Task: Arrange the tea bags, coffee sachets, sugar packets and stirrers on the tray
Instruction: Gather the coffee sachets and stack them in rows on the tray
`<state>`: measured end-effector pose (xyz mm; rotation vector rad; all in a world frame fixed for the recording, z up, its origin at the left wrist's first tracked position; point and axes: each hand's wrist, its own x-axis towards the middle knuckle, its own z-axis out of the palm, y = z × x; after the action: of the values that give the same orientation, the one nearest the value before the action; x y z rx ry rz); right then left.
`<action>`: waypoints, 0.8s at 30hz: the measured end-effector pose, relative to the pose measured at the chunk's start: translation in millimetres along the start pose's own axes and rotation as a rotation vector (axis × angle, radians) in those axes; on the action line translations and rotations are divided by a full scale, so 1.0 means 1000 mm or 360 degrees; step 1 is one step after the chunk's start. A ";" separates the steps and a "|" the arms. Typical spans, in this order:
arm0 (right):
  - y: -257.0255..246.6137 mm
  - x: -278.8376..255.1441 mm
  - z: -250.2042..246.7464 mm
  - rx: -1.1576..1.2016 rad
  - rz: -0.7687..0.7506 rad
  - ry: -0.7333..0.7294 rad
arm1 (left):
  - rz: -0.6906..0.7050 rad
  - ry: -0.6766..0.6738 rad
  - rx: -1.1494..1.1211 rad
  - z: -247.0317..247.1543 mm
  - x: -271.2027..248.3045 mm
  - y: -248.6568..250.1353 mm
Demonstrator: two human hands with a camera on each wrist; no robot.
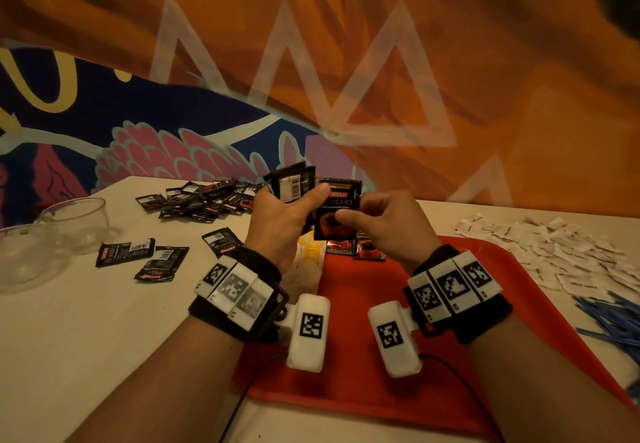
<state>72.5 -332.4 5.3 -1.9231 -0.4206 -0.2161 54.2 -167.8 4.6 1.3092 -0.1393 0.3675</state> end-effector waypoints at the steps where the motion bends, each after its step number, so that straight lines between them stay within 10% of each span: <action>1: -0.001 -0.001 0.000 -0.0032 -0.0016 -0.0010 | -0.0030 -0.0023 0.0016 0.000 0.000 0.000; 14: 0.002 0.002 -0.001 -0.0353 0.0075 -0.0036 | -0.0265 0.0310 -0.0183 -0.010 0.012 -0.003; 24: 0.034 0.043 -0.006 -0.0687 0.0897 -0.0161 | -0.0501 0.0426 -0.0485 -0.020 0.021 -0.005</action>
<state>125.6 -341.0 -6.4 -2.3980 0.1285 0.1765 73.2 -145.7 0.8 0.9511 0.2273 0.2374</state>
